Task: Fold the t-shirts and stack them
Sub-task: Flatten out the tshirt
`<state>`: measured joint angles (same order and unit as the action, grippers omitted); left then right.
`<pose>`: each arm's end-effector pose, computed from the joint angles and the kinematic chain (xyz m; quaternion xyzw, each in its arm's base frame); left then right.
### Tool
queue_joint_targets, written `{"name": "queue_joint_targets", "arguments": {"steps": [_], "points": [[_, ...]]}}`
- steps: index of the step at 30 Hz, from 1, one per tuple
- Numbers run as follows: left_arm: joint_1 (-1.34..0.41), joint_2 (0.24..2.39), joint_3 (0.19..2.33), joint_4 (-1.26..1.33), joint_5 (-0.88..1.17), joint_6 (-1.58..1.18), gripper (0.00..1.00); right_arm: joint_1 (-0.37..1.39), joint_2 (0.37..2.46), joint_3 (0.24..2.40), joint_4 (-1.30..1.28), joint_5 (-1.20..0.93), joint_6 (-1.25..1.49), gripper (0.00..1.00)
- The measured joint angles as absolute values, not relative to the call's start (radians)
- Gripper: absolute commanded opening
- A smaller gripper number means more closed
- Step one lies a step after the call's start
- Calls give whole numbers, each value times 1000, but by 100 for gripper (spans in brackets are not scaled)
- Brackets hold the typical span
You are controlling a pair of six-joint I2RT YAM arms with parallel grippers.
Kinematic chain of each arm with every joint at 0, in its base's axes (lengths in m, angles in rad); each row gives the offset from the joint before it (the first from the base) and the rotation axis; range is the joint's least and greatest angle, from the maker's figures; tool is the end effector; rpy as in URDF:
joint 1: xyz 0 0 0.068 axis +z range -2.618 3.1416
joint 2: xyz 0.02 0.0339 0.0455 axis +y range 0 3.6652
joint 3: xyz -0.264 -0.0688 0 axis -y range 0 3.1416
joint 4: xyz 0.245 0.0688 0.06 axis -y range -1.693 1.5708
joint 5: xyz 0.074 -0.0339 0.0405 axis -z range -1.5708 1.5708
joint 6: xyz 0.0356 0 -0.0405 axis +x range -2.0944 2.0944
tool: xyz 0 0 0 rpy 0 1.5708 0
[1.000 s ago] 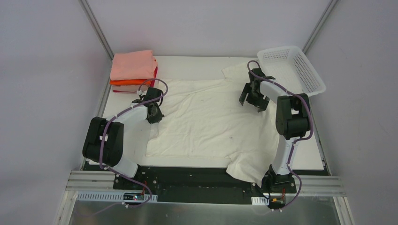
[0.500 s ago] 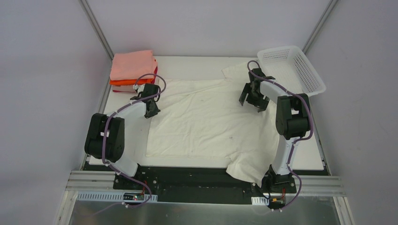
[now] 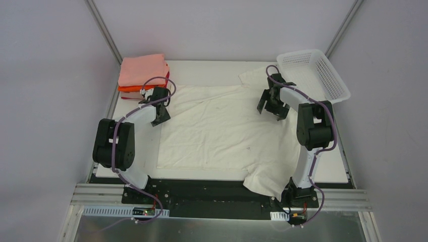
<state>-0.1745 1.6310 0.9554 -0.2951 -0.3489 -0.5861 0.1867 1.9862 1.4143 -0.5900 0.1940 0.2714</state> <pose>0.3224 -0.0445 0.1819 -0.2425 0.9105 0.0459 0.3318 0.4025 0.0691 0.1729 0.0609 0.9729 -0.0465 0.2183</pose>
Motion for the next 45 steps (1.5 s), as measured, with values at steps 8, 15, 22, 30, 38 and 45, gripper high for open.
{"name": "queue_joint_targets", "arguments": {"steps": [8, 15, 22, 30, 38, 45], "points": [[-175, 1503, 985, -418, -363, -604, 99, 191, 1951, 1415, -614, 167, 262, 100], [-226, 1270, 985, -455, -243, -612, 99, 218, 1677, 1333, -620, 179, 294, 99], [-419, 1272, 947, -444, -145, -617, 99, 221, 1375, 980, -633, 180, 384, 99], [-424, 1449, 884, -345, -115, -636, 99, 178, 1436, 870, -591, 157, 392, 99], [-361, 1632, 935, -255, -117, -641, 99, 149, 1673, 1012, -571, 153, 378, 99], [-279, 1729, 1037, -219, -109, -637, 99, 119, 1803, 1172, -569, 150, 357, 99]]}}
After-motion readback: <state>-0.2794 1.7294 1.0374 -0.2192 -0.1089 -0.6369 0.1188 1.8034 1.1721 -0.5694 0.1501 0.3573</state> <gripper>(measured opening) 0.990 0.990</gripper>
